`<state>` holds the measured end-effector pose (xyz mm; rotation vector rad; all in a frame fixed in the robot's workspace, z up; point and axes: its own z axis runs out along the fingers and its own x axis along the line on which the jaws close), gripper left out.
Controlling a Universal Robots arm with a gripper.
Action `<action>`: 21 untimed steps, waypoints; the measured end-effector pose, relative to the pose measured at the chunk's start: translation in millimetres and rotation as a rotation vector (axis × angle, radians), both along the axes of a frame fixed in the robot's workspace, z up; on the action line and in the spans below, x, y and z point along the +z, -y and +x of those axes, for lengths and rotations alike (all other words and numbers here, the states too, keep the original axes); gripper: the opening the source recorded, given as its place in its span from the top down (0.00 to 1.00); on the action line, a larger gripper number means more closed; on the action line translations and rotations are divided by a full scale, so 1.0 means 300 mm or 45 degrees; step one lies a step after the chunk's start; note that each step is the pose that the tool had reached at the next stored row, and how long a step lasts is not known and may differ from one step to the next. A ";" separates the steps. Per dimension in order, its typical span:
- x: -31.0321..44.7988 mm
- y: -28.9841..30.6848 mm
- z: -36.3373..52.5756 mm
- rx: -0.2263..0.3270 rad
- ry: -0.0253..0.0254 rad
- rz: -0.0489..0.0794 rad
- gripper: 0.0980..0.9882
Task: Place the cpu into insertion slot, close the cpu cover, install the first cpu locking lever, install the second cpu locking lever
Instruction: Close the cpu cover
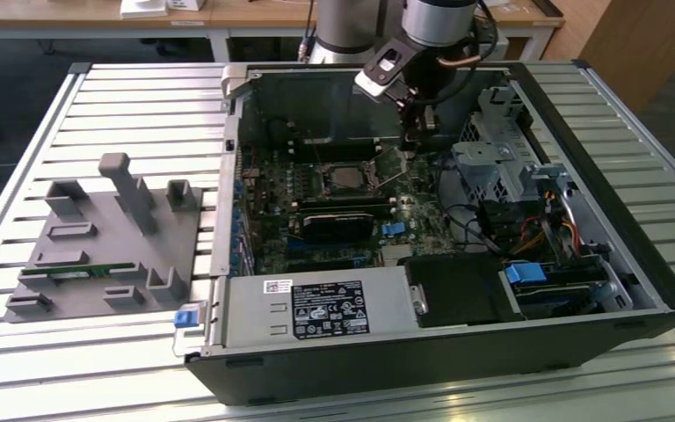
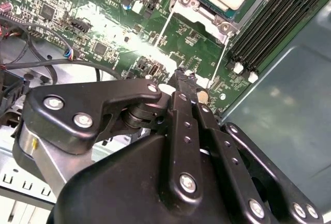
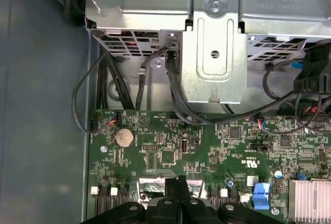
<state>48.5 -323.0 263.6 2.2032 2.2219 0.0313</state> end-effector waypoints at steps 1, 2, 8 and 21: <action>-0.004 -0.003 0.005 0.000 -0.0005 0.000 0.99; -0.007 -0.005 0.008 0.000 -0.0011 0.000 0.99; -0.027 -0.008 0.035 0.000 -0.0048 0.000 0.99; -0.047 -0.015 0.070 0.000 -0.0096 0.000 0.99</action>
